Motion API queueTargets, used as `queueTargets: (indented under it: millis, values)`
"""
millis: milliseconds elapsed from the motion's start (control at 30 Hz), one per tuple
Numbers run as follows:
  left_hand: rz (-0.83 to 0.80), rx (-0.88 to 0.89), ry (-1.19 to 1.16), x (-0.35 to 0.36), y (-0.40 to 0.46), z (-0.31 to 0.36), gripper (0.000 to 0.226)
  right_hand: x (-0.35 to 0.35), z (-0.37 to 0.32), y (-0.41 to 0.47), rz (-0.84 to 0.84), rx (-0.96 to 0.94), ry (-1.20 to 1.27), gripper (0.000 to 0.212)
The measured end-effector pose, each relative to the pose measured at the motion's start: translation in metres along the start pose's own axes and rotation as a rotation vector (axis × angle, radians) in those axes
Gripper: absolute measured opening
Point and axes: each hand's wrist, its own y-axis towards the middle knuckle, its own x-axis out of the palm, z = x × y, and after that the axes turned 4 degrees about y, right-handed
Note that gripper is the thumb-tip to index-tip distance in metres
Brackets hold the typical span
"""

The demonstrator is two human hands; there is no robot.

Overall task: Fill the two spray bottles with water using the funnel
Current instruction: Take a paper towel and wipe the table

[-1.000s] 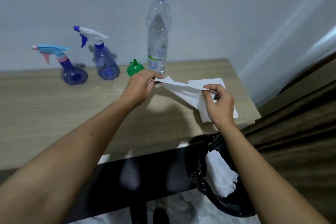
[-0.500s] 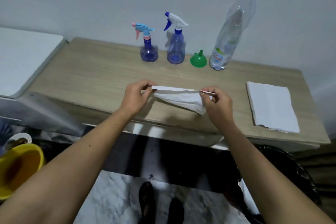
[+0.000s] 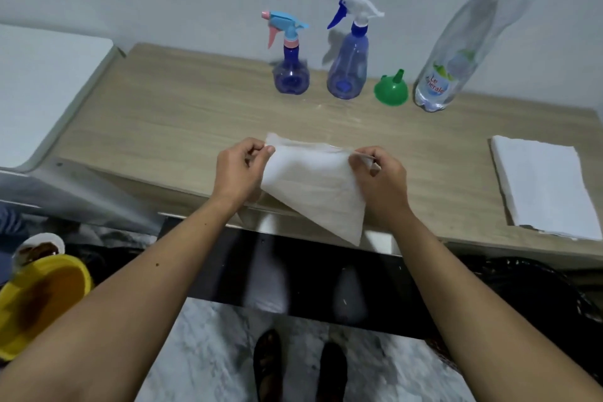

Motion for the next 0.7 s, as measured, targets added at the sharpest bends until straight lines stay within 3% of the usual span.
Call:
queueTargets:
  millis: [400,533,700]
  values:
    - [0.025,0.176,0.347,0.004,0.023,-0.038,0.013,0.034,0.016,-0.003,0.049,0.027,-0.299,0.021]
    - [-0.013,0.394,0.37,0.005,0.014,-0.037,0.022,0.037,0.015,-0.016,0.124,-0.069,-0.341,0.041]
    - [-0.126,0.727,0.425,0.018,0.003,-0.039,0.042,0.039,0.013,-0.036,0.081,-0.289,-0.393,0.044]
